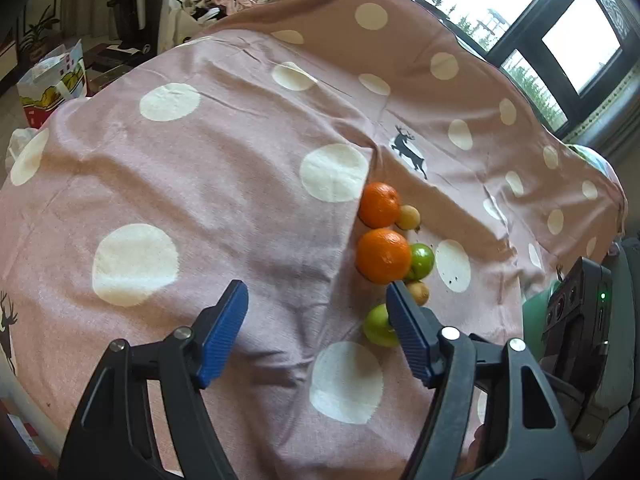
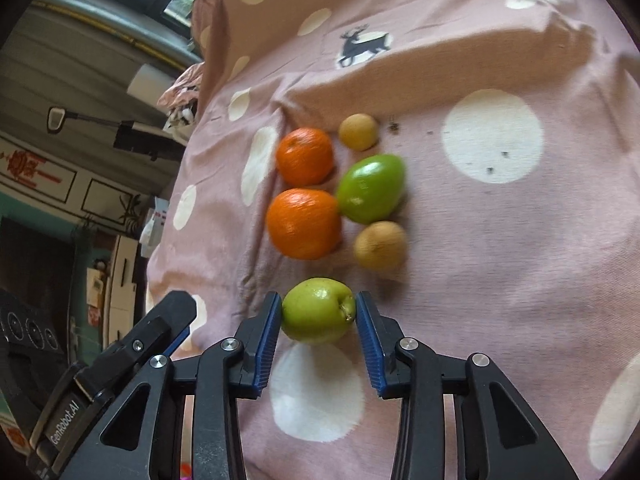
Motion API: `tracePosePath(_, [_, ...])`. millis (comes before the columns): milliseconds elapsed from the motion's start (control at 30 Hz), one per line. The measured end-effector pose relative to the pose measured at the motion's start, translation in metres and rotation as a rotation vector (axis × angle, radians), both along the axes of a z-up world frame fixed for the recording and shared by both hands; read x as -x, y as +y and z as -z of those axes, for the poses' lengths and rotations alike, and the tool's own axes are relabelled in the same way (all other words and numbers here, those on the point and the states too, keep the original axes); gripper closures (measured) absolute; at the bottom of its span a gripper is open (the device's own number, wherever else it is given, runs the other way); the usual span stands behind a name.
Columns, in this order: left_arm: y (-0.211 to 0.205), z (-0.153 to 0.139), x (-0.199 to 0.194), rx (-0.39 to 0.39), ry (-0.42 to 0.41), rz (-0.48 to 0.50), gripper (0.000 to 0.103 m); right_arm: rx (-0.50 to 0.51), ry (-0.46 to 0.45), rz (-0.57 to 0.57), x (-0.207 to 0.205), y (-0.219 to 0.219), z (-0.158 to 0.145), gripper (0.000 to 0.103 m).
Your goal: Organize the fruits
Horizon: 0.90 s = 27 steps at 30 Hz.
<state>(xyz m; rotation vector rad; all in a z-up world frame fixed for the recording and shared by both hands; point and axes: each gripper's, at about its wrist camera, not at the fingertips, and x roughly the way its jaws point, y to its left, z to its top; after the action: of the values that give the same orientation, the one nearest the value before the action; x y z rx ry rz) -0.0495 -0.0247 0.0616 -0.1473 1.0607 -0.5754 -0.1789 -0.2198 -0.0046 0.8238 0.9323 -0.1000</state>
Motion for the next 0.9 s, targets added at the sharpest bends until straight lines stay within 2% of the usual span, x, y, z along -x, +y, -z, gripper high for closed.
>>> tracePosePath(267, [-0.027, 0.002, 0.02, -0.029, -0.017, 0.101, 0.034, 0.008, 0.044, 0.067, 0.029, -0.023, -0.001, 0.063])
tracePosePath(400, [-0.044, 0.006, 0.031, -0.051, -0.02, 0.161, 0.034, 0.061, 0.062, 0.086, 0.036, -0.029, -0.006, 0.063])
tracePosePath(567, [-0.057, 0.012, 0.038, -0.079, -0.018, 0.2, 0.034, 0.008, 0.071, 0.103, 0.039, -0.042, 0.001, 0.063])
tracePosePath(700, [-0.062, 0.016, 0.041, -0.092, -0.007, 0.215, 0.034, 0.033, 0.065, 0.128, 0.042, -0.046, -0.001, 0.063])
tracePosePath(900, [-0.073, 0.022, 0.047, -0.091, 0.003, 0.267, 0.038, 0.008, 0.056, 0.124, 0.041, -0.049, 0.002, 0.063])
